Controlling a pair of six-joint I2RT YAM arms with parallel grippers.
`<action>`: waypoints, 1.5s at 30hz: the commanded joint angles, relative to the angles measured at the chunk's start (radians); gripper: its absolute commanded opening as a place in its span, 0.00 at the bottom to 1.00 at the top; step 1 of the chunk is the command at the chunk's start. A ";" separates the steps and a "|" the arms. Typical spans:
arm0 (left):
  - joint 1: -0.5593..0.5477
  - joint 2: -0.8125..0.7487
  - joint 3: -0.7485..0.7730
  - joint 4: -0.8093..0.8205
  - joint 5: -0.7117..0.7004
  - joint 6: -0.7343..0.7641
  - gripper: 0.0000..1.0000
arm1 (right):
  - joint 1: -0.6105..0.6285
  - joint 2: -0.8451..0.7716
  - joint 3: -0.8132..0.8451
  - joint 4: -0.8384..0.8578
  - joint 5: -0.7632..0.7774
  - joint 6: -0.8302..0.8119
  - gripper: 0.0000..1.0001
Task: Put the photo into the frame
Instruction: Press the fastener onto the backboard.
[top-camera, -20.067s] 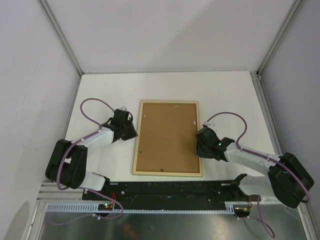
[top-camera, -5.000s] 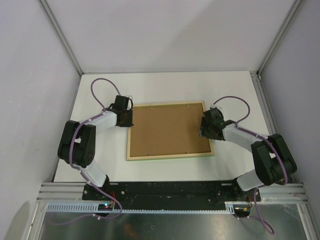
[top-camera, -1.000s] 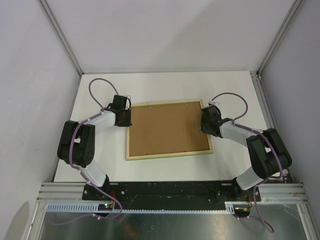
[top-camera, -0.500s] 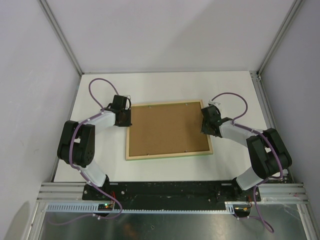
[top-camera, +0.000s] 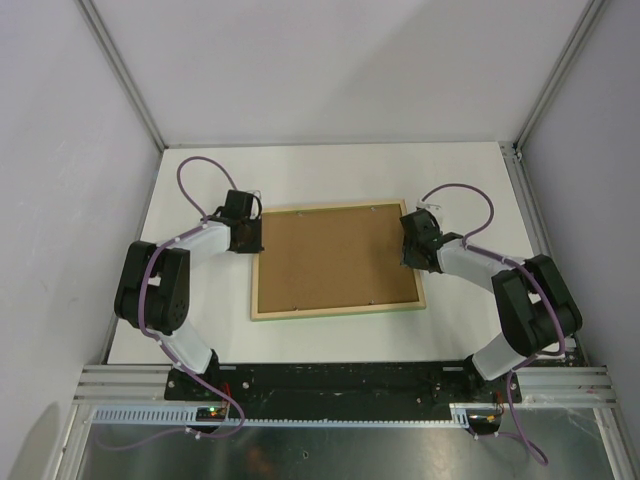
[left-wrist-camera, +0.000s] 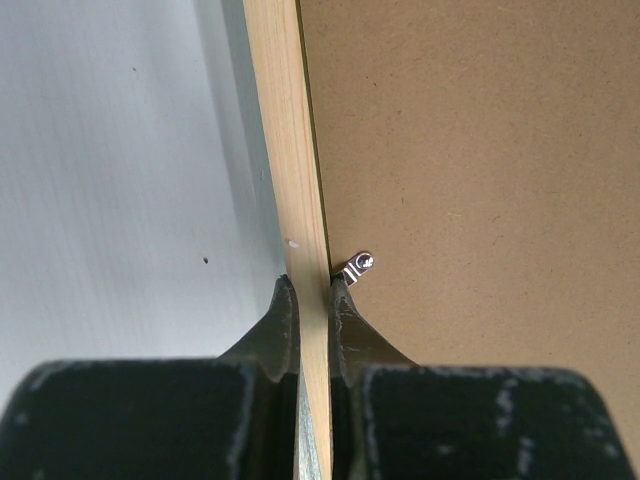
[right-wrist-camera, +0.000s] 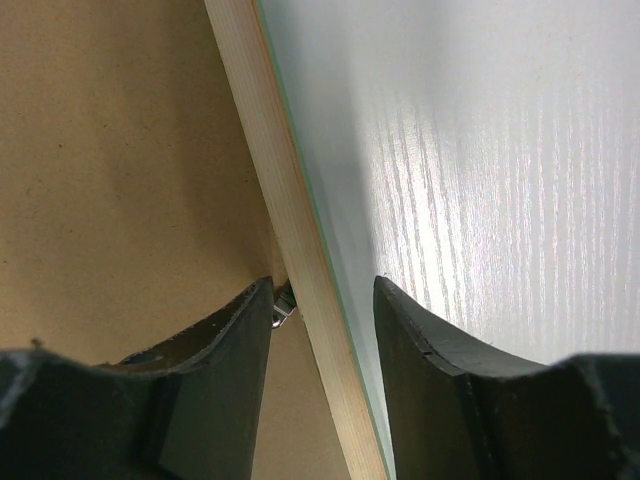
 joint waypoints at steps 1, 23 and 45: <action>0.020 0.008 -0.014 -0.097 -0.040 0.054 0.00 | 0.018 0.052 -0.014 -0.132 -0.011 0.001 0.49; 0.036 0.018 -0.004 -0.102 -0.026 0.015 0.00 | -0.029 0.044 -0.042 -0.092 -0.193 -0.015 0.01; 0.040 -0.030 0.087 -0.175 -0.031 -0.013 0.40 | -0.042 0.024 -0.041 -0.065 -0.192 0.012 0.00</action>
